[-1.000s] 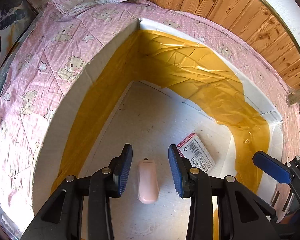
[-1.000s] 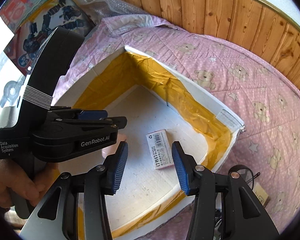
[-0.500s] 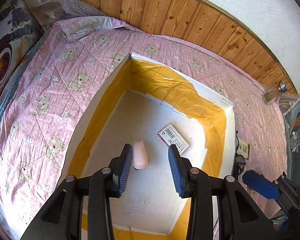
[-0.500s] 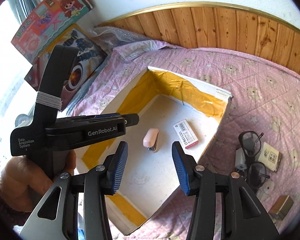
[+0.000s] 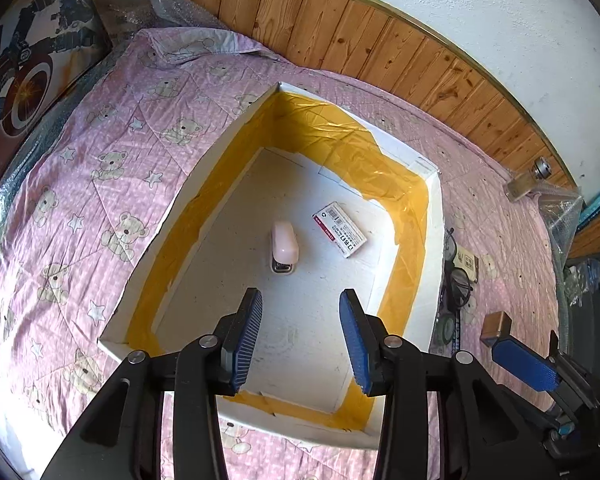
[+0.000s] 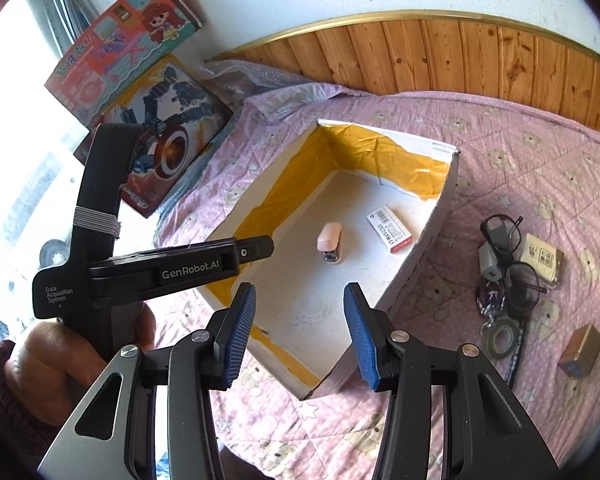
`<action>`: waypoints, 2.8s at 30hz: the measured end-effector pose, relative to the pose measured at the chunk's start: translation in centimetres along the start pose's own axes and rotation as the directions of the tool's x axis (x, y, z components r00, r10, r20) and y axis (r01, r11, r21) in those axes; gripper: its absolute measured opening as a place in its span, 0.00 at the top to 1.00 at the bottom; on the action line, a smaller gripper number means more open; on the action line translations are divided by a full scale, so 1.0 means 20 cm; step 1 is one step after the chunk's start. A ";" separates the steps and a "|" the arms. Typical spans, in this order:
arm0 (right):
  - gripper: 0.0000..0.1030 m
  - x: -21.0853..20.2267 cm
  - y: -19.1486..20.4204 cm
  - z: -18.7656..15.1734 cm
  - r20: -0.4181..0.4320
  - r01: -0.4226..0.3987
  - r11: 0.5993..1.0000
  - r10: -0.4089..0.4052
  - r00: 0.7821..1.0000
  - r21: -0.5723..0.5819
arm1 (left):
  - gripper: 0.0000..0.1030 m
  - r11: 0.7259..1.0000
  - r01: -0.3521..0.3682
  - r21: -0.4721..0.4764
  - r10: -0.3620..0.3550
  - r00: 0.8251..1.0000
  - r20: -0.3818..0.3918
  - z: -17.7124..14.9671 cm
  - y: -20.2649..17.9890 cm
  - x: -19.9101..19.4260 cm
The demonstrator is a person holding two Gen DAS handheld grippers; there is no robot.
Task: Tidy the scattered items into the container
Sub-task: 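Withdraw both tools from the box toward the remaining items, then grasp the black glasses with the left tool while the right tool grasps the gold tin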
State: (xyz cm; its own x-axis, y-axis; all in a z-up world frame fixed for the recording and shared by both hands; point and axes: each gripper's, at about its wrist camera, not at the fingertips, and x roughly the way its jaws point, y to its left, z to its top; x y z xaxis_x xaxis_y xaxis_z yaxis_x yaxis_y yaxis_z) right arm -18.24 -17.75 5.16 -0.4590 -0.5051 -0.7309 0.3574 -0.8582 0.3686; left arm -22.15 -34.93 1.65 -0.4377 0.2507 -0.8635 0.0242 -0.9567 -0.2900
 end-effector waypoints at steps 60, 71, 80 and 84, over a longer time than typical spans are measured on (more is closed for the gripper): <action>0.47 -0.45 -1.31 -0.63 0.066 0.215 0.858 -0.276 0.959 0.466 | 0.44 0.976 0.106 0.190 -0.086 0.990 -0.111 -0.33 -1.11 0.57; 0.38 -0.25 -1.46 -0.50 -0.018 0.423 0.822 -0.451 0.892 0.383 | 0.41 0.998 0.032 0.054 -0.026 0.993 -0.112 0.00 -1.10 0.96; 0.35 -0.05 -1.60 -0.46 -0.095 0.472 0.807 -0.471 0.877 0.355 | 0.42 0.996 -0.004 0.093 0.010 0.998 -0.065 0.09 -1.10 1.12; 0.44 -0.07 -1.69 -0.47 -0.049 0.408 0.815 -0.427 0.903 0.412 | 0.61 0.993 0.057 0.100 -0.052 0.997 -0.052 0.14 -1.07 1.07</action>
State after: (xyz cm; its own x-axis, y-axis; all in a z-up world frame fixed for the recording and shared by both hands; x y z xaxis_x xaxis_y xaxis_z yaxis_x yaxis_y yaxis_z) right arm -21.95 12.80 -11.73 -0.5270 -0.0849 -0.8456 -0.2316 -0.9430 0.2390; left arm -34.48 -9.56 -9.43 -0.3909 0.3075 -0.8675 -0.0904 -0.9508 -0.2963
